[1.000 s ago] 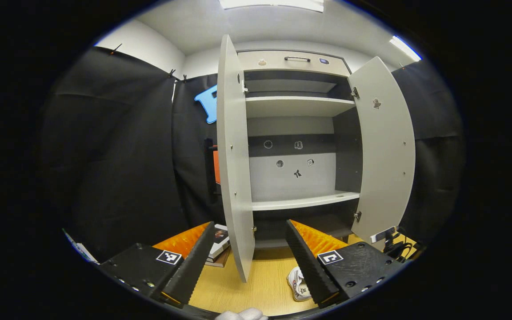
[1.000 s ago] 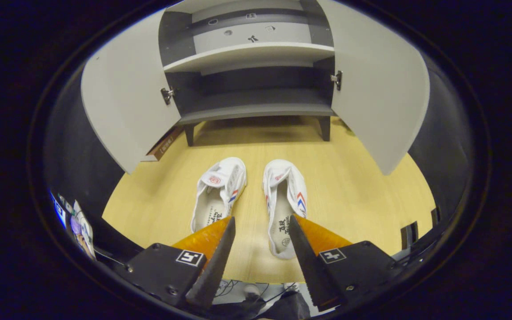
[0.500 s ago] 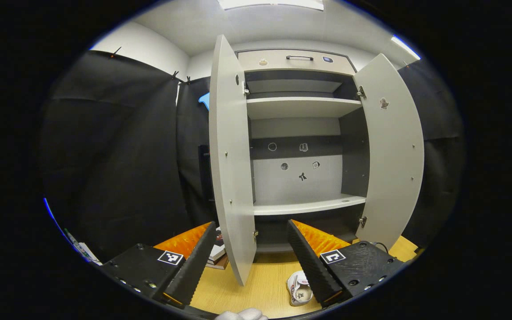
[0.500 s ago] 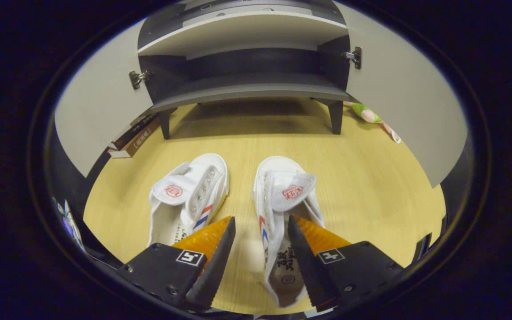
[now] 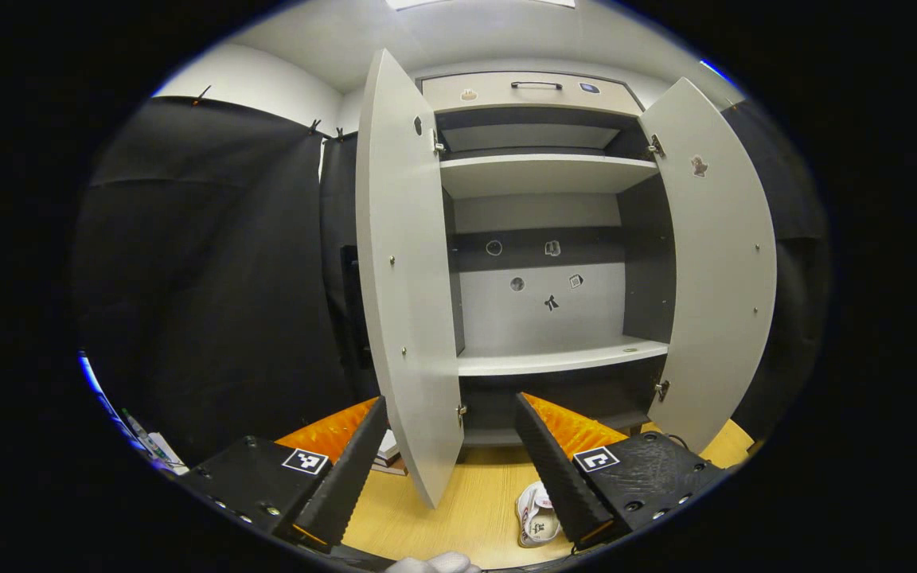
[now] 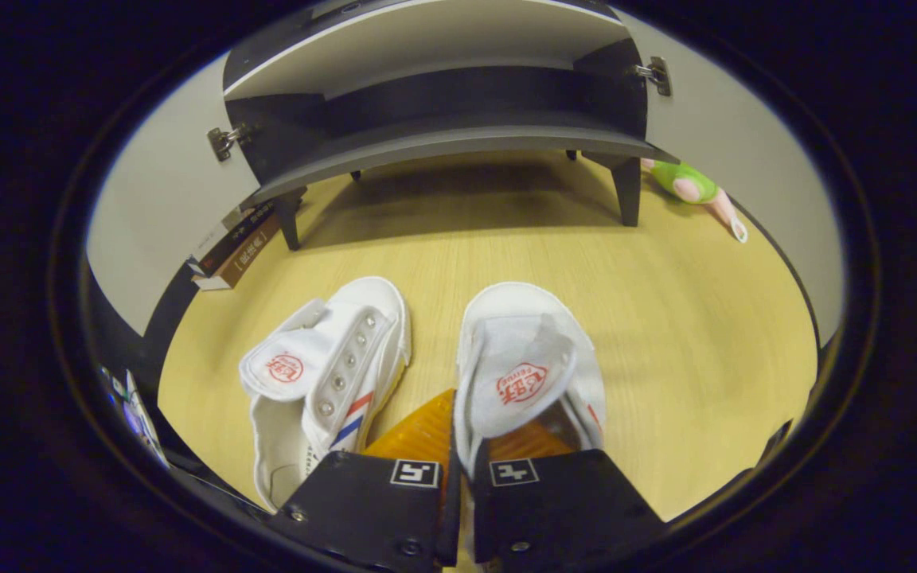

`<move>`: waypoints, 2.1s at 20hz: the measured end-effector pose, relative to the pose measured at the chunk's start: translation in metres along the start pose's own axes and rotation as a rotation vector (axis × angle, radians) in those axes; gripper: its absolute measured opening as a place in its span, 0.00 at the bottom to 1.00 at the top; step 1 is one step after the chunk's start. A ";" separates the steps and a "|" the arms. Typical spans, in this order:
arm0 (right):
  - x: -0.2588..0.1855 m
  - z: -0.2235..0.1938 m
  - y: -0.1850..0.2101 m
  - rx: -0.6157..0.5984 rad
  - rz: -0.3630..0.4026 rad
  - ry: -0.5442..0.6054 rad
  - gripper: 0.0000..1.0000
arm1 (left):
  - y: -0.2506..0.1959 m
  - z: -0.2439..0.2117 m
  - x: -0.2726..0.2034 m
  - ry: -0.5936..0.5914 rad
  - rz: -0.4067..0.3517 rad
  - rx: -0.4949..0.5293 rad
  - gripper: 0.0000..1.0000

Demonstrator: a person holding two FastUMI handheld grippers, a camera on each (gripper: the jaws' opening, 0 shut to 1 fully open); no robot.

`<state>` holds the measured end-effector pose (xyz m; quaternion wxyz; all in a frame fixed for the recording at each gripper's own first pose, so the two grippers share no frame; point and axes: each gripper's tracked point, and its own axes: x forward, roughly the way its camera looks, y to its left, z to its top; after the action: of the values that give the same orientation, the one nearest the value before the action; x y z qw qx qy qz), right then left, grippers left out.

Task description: Grab one shoe with the right hand and put it into the shoe cabinet, grab the other shoe with the left hand and put it into the shoe cabinet; then close the right door with the right hand and the left door with the left hand.

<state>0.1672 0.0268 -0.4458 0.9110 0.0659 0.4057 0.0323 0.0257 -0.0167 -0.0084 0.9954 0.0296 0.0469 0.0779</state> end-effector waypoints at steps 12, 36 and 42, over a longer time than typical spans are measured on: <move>-0.089 0.096 0.014 -0.167 0.055 -0.175 0.06 | -0.011 0.003 -0.002 -0.025 -0.005 -0.005 0.96; -0.143 0.456 0.043 -0.210 -0.026 -0.523 0.06 | -0.001 -0.032 -0.027 0.065 0.063 -0.012 0.96; -0.112 0.463 0.034 -0.197 -0.074 -0.375 0.06 | 0.001 -0.027 -0.026 0.054 0.079 -0.011 0.96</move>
<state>0.4364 0.0040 -0.0517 0.9732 -0.0336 0.2260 0.0256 -0.0023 -0.0187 -0.0334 0.9901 0.0238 0.0723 0.1183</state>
